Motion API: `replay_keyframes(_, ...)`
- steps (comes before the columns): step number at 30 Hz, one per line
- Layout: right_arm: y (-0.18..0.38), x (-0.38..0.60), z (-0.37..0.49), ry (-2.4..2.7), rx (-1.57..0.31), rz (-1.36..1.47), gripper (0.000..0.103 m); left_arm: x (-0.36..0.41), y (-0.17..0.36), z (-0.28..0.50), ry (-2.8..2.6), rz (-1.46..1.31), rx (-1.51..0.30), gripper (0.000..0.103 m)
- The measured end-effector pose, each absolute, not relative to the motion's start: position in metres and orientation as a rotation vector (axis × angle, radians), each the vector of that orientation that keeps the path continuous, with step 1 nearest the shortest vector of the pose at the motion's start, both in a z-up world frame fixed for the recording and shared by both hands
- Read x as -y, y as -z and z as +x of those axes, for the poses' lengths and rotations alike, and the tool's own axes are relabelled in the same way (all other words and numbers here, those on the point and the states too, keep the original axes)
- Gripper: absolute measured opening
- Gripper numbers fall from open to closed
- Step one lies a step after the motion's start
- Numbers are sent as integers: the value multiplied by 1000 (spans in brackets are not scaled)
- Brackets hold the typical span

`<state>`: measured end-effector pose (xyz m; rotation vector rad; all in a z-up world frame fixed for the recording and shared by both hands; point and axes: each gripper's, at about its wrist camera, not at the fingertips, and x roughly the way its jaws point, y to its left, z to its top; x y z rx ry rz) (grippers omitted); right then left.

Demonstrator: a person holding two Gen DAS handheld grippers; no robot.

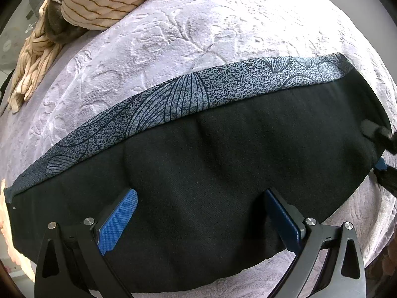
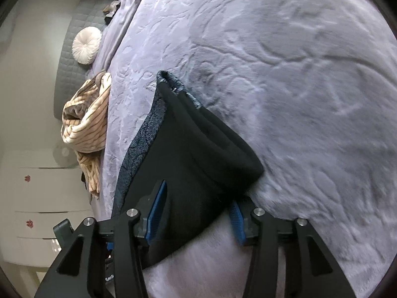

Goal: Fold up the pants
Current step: 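Lift the leg end with the right gripper while the left gripper holds the waistband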

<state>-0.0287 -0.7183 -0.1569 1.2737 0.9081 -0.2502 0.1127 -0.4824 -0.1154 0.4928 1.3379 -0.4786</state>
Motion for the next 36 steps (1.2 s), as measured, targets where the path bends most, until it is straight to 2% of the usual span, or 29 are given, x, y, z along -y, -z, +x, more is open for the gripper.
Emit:
replay_keyframes(5,133,713,-20,117,-790,1267,54,484,114,112,481,492,-1339,102)
replay_keyframes(8,141,710,-13,123,-854,1221,56,484,114,110,481,498,-1335,102)
replay_keyframes(12,166,702,2,134,-894,1244,54,481,116,107,483,500,-1331,102)
replay_keyframes(13,166,700,6,119,-890,1250,50,481,116,107,486,501,-1330,102)
replay_keyframes(15,164,698,11,90,-874,1285,14,481,112,108,491,504,-1330,100)
replay_keyframes(16,162,698,10,82,-854,1306,14,478,104,110,468,497,-1311,85)
replay_keyframes(18,159,700,6,67,-822,1342,14,471,85,117,411,474,-1243,74)
replay_keyframes(22,142,697,3,7,-760,1357,14,459,78,139,319,444,-1199,74)
replay_keyframes(26,123,689,5,-29,-740,1312,14,460,117,156,301,427,-1291,74)
replay_keyframes(28,116,685,7,-43,-755,1288,14,467,129,152,314,490,-1261,75)
replay_keyframes(31,105,677,15,-40,-770,1234,14,471,123,145,345,546,-1212,75)
replay_keyframes(36,77,664,27,-24,-771,1184,14,446,102,149,363,406,-1251,75)
